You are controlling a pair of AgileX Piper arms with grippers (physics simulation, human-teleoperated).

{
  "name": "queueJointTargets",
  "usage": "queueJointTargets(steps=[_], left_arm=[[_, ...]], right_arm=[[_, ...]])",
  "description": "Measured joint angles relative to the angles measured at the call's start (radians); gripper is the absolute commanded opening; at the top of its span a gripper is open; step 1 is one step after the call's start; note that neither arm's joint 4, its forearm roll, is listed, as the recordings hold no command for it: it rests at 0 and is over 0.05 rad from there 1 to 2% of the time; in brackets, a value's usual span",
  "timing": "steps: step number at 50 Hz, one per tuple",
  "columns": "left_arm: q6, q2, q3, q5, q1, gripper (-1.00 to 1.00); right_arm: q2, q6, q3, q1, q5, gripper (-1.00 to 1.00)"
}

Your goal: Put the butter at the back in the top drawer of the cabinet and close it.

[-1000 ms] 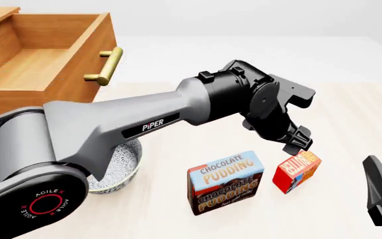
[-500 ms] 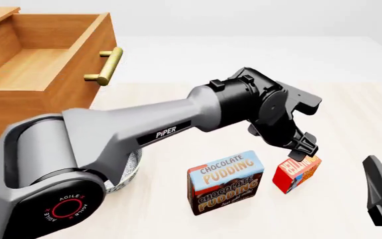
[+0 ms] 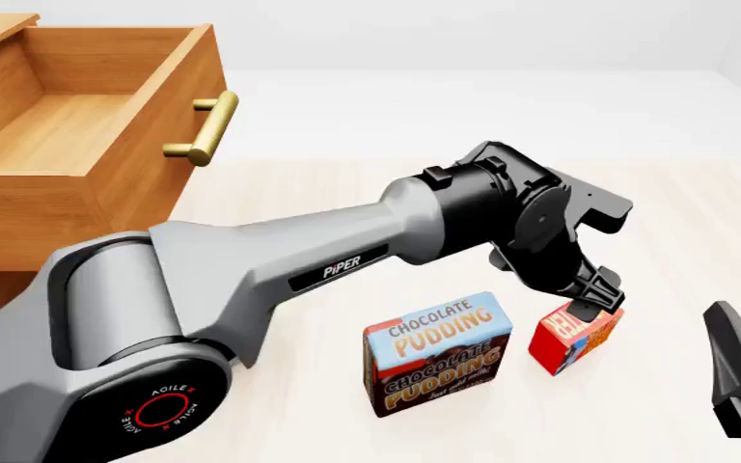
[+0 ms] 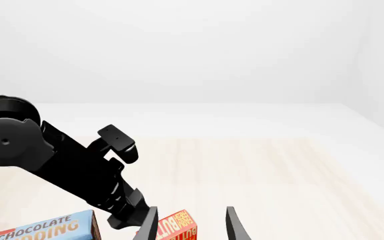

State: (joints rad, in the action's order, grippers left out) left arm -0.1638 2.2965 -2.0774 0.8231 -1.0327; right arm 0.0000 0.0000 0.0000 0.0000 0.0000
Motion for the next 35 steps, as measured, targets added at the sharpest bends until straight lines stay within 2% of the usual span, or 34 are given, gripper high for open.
queueJointTargets(steps=[35], left_arm=[[-0.023, 0.059, -0.05, 0.008, -0.017, 1.0]], right_arm=[[0.0, 0.0, 0.0, 0.0, 0.0, 1.0]])
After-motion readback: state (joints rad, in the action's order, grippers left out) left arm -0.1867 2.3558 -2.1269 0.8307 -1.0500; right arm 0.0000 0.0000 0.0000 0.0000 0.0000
